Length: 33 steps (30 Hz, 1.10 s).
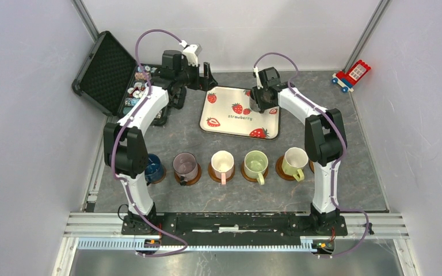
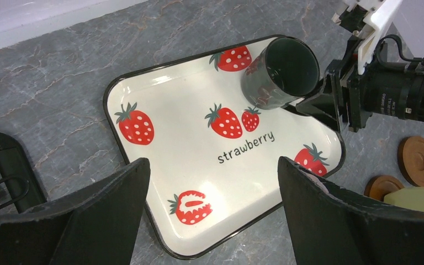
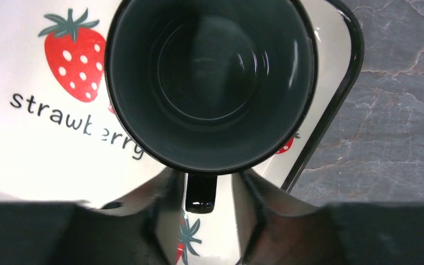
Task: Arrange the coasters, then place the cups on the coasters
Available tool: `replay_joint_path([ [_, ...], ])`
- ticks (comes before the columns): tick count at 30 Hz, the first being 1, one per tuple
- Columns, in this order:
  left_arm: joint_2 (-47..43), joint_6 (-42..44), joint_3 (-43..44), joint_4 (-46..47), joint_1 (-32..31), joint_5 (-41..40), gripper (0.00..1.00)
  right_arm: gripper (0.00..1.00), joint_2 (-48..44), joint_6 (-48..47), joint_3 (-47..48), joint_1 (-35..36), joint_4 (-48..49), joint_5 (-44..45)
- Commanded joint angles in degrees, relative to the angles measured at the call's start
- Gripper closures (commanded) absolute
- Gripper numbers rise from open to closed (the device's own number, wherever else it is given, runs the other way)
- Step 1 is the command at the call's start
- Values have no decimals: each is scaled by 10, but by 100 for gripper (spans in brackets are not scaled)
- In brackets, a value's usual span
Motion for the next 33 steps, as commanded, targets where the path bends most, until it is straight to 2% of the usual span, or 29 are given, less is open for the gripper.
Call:
replay_joint_path([
  [1,-27,8,9,-3,2,-5,8,66,-4,-8,-6,-7,42,0],
  [4,-25,9,12,-8,2,0,8,78,-25,-27,-24,-15,58,-27],
  [7,-24,14,15,-9,2,11,8,100,-72,-54,-69,-27,95,-42],
  [12,-5,39,35,-37,2,36,8,100,-159,-98,-113,-67,118,-72],
  [18,14,56,49,-69,1,39,8,100,-277,-135,-170,-139,99,-118],
  [22,12,63,43,-69,0,40,8,100,-374,-169,-247,-196,81,-126],
  [28,7,63,27,-67,0,42,8,100,-511,-194,-343,-291,7,-145],
  [33,-7,63,8,-63,0,51,8,100,-595,-301,-391,-337,-99,-176],
])
